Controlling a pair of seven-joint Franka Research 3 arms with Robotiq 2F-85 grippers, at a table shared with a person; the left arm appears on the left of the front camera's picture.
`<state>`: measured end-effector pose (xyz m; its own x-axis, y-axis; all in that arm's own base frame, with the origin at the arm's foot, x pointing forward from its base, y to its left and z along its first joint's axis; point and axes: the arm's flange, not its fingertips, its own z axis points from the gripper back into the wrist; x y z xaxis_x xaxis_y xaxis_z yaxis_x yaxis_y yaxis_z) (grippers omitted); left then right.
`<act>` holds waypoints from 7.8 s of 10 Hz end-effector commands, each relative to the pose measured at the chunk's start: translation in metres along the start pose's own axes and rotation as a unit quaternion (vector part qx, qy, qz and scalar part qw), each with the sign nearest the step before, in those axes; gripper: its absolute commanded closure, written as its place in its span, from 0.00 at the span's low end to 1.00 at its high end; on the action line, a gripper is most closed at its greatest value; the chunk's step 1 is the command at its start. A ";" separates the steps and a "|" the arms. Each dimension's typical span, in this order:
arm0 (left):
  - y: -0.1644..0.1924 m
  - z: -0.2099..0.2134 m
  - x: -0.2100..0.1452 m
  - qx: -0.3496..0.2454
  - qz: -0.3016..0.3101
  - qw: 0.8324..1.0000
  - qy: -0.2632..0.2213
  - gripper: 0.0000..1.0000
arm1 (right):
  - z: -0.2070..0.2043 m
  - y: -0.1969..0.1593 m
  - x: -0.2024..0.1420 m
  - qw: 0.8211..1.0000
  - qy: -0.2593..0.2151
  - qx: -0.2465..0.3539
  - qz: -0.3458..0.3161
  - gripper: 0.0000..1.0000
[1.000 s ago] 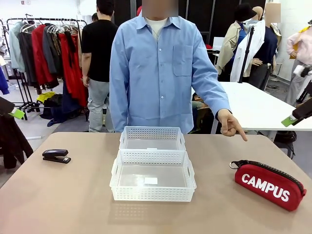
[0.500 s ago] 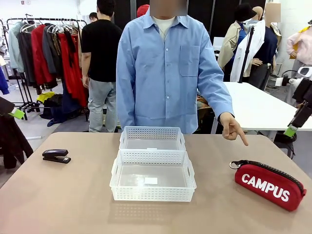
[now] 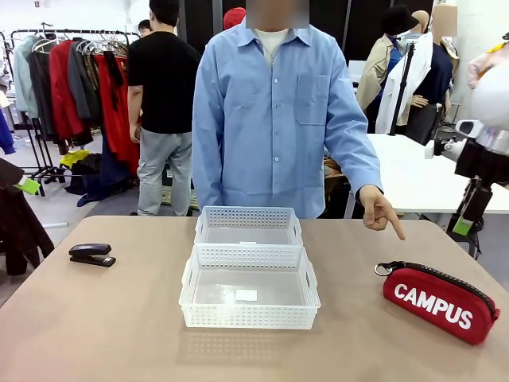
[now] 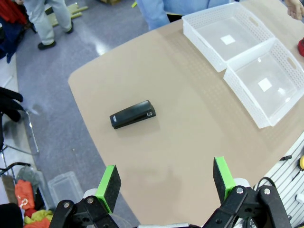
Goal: Distribute items into two baskets.
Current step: Pick up the Pencil pouch that the person points to, then move the picked Pencil pouch towards the Organizing basket indicated by the person, stopping as directed.
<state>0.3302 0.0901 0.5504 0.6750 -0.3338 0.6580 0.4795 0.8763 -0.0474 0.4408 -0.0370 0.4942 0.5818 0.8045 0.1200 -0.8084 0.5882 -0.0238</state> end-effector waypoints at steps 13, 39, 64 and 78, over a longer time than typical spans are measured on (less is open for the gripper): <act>0.001 0.000 -0.001 0.001 0.000 1.000 0.001 0.00 | -0.080 0.043 -0.014 1.000 0.022 0.003 -0.008 0.00; 0.001 0.000 -0.001 0.001 0.000 1.000 0.001 0.00 | -0.152 0.042 -0.017 0.997 0.025 0.073 0.023 1.00; 0.001 0.000 -0.001 0.001 0.000 1.000 0.001 0.00 | 0.076 -0.003 0.061 0.985 -0.064 0.023 0.156 1.00; 0.001 0.000 -0.001 0.001 0.000 1.000 0.001 0.00 | 0.071 0.004 0.064 0.985 -0.058 0.018 0.161 1.00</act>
<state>0.3302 0.0901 0.5504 0.6751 -0.3338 0.6579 0.4794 0.8763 -0.0474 0.4678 0.0110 0.5705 0.2818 0.9337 0.2209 -0.9544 0.2964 -0.0350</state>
